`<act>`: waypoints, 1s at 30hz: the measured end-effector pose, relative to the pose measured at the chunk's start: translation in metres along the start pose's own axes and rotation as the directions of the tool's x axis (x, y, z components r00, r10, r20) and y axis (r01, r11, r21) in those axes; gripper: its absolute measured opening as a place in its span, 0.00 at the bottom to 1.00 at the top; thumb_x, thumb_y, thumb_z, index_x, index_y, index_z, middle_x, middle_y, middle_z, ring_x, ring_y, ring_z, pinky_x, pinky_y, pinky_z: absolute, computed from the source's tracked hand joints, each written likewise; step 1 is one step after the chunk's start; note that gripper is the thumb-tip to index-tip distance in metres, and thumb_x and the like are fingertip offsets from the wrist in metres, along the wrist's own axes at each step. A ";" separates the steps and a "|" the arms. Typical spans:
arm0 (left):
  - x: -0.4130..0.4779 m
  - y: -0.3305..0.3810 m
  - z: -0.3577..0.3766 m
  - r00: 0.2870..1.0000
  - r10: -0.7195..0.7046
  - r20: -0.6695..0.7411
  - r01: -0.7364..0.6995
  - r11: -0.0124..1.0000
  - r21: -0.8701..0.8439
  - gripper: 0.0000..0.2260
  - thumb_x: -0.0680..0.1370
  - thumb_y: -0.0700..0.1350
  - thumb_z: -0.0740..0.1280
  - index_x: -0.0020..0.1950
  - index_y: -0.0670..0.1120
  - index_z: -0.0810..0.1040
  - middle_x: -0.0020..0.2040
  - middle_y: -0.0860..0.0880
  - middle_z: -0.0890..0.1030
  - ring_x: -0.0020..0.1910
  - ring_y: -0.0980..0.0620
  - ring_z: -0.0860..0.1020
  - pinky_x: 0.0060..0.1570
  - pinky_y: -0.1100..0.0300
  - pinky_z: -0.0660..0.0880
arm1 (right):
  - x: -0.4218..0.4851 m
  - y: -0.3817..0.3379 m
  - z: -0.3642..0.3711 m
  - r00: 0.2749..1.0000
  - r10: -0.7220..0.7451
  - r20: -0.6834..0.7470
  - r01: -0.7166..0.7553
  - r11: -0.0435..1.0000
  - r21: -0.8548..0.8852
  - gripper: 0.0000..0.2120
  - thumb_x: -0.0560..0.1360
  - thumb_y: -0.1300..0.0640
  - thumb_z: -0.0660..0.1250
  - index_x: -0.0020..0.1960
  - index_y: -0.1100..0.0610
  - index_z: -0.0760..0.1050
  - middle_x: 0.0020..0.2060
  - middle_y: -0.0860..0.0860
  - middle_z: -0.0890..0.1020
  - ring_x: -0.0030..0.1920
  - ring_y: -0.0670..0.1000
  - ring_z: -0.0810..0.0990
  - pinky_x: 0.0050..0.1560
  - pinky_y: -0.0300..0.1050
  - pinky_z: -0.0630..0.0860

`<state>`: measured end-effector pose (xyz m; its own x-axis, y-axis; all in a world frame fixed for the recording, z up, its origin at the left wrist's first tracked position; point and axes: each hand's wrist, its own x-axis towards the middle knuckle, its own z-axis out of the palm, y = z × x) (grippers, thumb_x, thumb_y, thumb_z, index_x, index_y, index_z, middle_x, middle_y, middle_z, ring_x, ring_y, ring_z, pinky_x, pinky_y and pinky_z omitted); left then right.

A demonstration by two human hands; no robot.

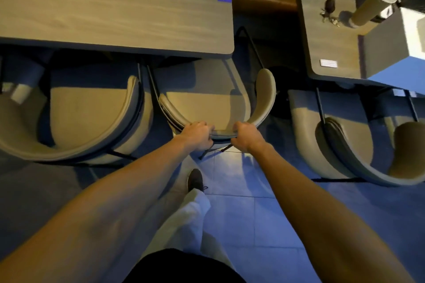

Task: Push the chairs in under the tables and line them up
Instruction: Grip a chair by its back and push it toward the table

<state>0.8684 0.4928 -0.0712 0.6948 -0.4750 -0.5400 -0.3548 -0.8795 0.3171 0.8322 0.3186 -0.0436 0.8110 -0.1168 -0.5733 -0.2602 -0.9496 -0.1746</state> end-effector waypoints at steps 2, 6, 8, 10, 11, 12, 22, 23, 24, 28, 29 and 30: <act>0.011 0.003 0.008 0.998 -0.004 0.069 0.001 0.999 0.041 0.26 0.78 0.52 0.63 0.76 0.51 0.65 0.72 0.48 0.71 0.71 0.44 0.68 0.72 0.42 0.59 | 0.012 0.008 0.002 1.000 -0.023 -0.004 0.023 0.999 -0.026 0.18 0.75 0.55 0.67 0.65 0.56 0.74 0.60 0.58 0.78 0.59 0.60 0.76 0.60 0.57 0.78; 0.033 0.010 0.014 0.991 -0.031 0.133 0.021 0.997 0.076 0.25 0.79 0.50 0.62 0.76 0.52 0.64 0.74 0.49 0.70 0.71 0.44 0.68 0.71 0.42 0.55 | 0.035 0.026 0.003 0.997 -0.075 0.021 0.077 0.979 -0.188 0.20 0.77 0.54 0.64 0.68 0.54 0.72 0.63 0.55 0.75 0.64 0.60 0.69 0.65 0.57 0.70; 0.041 0.015 0.014 0.987 -0.044 0.152 0.028 0.994 0.108 0.24 0.78 0.49 0.62 0.75 0.53 0.66 0.71 0.48 0.73 0.68 0.44 0.72 0.67 0.44 0.60 | 0.041 0.035 0.005 0.994 -0.103 0.030 0.107 0.948 -0.301 0.20 0.76 0.56 0.63 0.68 0.52 0.72 0.63 0.53 0.76 0.64 0.60 0.67 0.66 0.57 0.67; 0.047 0.022 0.019 0.988 -0.067 0.138 0.045 0.987 0.155 0.24 0.78 0.47 0.63 0.74 0.53 0.66 0.68 0.47 0.75 0.65 0.43 0.74 0.65 0.46 0.62 | 0.044 0.043 0.008 0.986 -0.163 0.024 0.157 0.890 -0.427 0.20 0.75 0.56 0.64 0.68 0.51 0.71 0.62 0.52 0.78 0.63 0.60 0.67 0.65 0.59 0.66; 0.050 0.026 0.023 0.988 -0.086 0.131 0.062 0.982 0.180 0.23 0.78 0.47 0.63 0.74 0.53 0.66 0.67 0.47 0.76 0.64 0.43 0.74 0.66 0.46 0.63 | 0.045 0.047 0.009 0.980 -0.198 0.017 0.181 0.854 -0.488 0.20 0.75 0.56 0.64 0.67 0.51 0.71 0.61 0.52 0.79 0.63 0.60 0.67 0.65 0.59 0.66; 0.053 0.030 0.026 0.986 -0.111 0.123 0.084 0.975 0.205 0.23 0.79 0.47 0.63 0.74 0.53 0.65 0.66 0.46 0.76 0.63 0.42 0.75 0.66 0.45 0.63 | 0.048 0.050 0.009 0.972 -0.234 0.009 0.201 0.815 -0.543 0.20 0.75 0.57 0.65 0.67 0.51 0.71 0.60 0.52 0.79 0.64 0.61 0.68 0.64 0.60 0.66; 0.068 0.048 0.040 0.986 -0.164 -0.019 0.163 0.949 0.271 0.25 0.76 0.52 0.69 0.72 0.54 0.69 0.58 0.48 0.81 0.56 0.45 0.80 0.52 0.51 0.73 | 0.111 0.089 0.001 0.866 -0.456 0.206 0.472 0.610 -0.637 0.20 0.74 0.48 0.71 0.65 0.44 0.75 0.55 0.50 0.84 0.59 0.56 0.80 0.67 0.56 0.66; 0.069 0.046 0.040 0.991 -0.130 -0.023 0.131 0.955 0.264 0.26 0.75 0.53 0.70 0.72 0.55 0.70 0.58 0.48 0.81 0.56 0.45 0.80 0.50 0.51 0.74 | 0.114 0.090 0.000 0.850 -0.476 0.225 0.500 0.594 -0.630 0.21 0.74 0.46 0.71 0.66 0.44 0.75 0.55 0.50 0.84 0.57 0.55 0.82 0.64 0.52 0.69; 0.069 0.044 0.039 0.995 -0.097 -0.018 0.099 0.961 0.257 0.26 0.75 0.54 0.70 0.72 0.55 0.69 0.58 0.48 0.81 0.56 0.45 0.80 0.48 0.52 0.74 | 0.115 0.091 -0.002 0.835 -0.501 0.228 0.519 0.579 -0.629 0.22 0.73 0.44 0.71 0.66 0.45 0.75 0.54 0.50 0.84 0.55 0.55 0.82 0.60 0.51 0.72; 0.070 0.041 0.038 0.997 -0.048 0.057 0.033 0.971 0.237 0.29 0.74 0.53 0.71 0.74 0.56 0.68 0.59 0.48 0.81 0.57 0.45 0.79 0.45 0.55 0.73 | 0.111 0.094 0.002 0.795 -0.577 0.187 0.549 0.552 -0.627 0.21 0.74 0.42 0.71 0.66 0.45 0.75 0.52 0.51 0.84 0.52 0.57 0.84 0.50 0.49 0.76; 0.069 0.040 0.039 0.996 -0.047 0.074 0.029 0.974 0.226 0.30 0.74 0.52 0.72 0.75 0.56 0.67 0.59 0.47 0.81 0.57 0.45 0.79 0.45 0.55 0.73 | 0.109 0.094 0.003 0.790 -0.584 0.186 0.553 0.548 -0.627 0.21 0.74 0.42 0.71 0.66 0.45 0.75 0.52 0.51 0.84 0.52 0.57 0.83 0.49 0.49 0.76; 0.068 0.040 0.040 0.995 -0.052 0.085 0.032 0.975 0.218 0.31 0.74 0.53 0.72 0.75 0.56 0.67 0.59 0.47 0.81 0.57 0.45 0.79 0.45 0.55 0.73 | 0.106 0.093 0.004 0.789 -0.586 0.183 0.552 0.545 -0.631 0.21 0.75 0.43 0.71 0.65 0.45 0.75 0.52 0.51 0.84 0.52 0.57 0.83 0.49 0.49 0.76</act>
<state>0.8765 0.4242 -0.1263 0.6567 -0.4296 -0.6198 -0.4602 -0.8794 0.1220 0.8917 0.2193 -0.1242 0.6964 0.5180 -0.4966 0.6364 -0.7657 0.0938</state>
